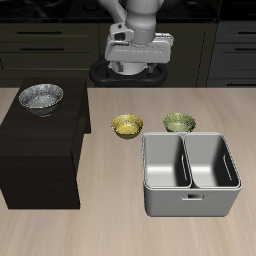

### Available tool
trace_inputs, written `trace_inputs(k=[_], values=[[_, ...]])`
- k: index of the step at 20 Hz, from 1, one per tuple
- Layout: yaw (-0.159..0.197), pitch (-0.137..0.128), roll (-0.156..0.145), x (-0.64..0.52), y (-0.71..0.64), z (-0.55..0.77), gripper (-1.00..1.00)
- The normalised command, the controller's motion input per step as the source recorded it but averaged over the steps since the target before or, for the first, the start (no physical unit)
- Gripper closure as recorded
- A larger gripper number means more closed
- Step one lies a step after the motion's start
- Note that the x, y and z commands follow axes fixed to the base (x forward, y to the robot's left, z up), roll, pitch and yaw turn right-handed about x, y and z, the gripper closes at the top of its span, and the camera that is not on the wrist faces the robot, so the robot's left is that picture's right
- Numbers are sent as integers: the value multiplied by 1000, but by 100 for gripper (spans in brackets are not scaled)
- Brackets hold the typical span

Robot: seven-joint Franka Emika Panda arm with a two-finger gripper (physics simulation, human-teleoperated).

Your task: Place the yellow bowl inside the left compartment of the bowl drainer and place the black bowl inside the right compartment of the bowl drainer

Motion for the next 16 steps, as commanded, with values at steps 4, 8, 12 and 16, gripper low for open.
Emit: trace_inputs(k=[4,8,12,16], values=[[2,4,-9,76,0,-248,-100],[1,3,-16,135,-12,-237,-100],[-20,40,-33,207,-85,-416,-100],[9,29,-7,120,8,-296,-100]])
